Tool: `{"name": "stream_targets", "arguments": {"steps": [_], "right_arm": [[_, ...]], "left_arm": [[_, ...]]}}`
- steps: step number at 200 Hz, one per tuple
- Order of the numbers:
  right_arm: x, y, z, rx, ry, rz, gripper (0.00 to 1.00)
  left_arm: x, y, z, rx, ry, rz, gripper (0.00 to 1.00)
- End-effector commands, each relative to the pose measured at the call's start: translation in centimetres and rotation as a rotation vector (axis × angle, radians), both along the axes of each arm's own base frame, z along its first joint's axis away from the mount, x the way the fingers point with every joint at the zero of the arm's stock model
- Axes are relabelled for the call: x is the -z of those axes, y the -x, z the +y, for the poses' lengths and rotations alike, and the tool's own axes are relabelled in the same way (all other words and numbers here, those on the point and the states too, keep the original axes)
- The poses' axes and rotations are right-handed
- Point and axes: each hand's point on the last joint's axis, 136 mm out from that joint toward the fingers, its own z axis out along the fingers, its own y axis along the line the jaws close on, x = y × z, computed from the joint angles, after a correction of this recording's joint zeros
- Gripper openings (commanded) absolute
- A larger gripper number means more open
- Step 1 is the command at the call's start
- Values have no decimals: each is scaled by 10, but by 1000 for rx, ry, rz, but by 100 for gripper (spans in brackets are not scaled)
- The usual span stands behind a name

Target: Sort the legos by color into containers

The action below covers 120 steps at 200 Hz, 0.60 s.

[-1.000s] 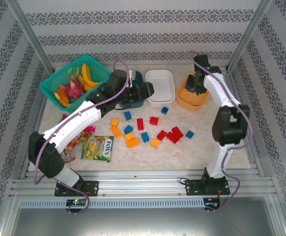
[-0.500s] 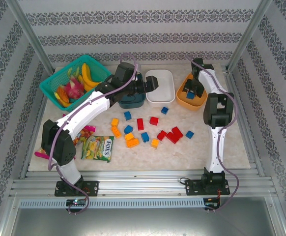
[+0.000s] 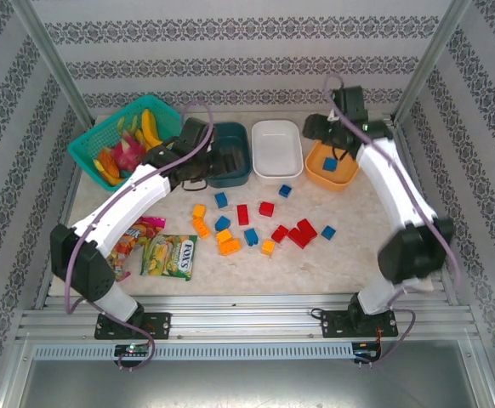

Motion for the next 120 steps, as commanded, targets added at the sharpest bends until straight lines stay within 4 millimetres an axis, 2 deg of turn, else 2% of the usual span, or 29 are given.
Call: {"name": "stream_targets", "arguments": {"steps": [1, 15, 29, 40, 52, 63, 82, 120], "right_arm": [[10, 35, 64, -234, -164, -113, 72], [25, 75, 97, -362, -290, -106, 73], [33, 117, 123, -497, -328, -128, 75], [41, 147, 136, -580, -323, -154, 78], [51, 168, 139, -615, -336, -164, 81], [60, 181, 140, -631, -356, -164, 82], [72, 191, 139, -624, -368, -126, 83], [79, 193, 145, -636, -370, -81, 82]], "left_arm": [[52, 39, 56, -45, -237, 190, 89], [75, 48, 67, 4, -290, 251, 84], [96, 54, 73, 56, -317, 309, 80], [110, 55, 75, 102, -347, 343, 77], [123, 55, 76, 146, -386, 371, 77], [133, 53, 77, 173, -412, 394, 76], [145, 46, 76, 215, -437, 401, 74], [169, 32, 73, 284, -491, 423, 68]]}}
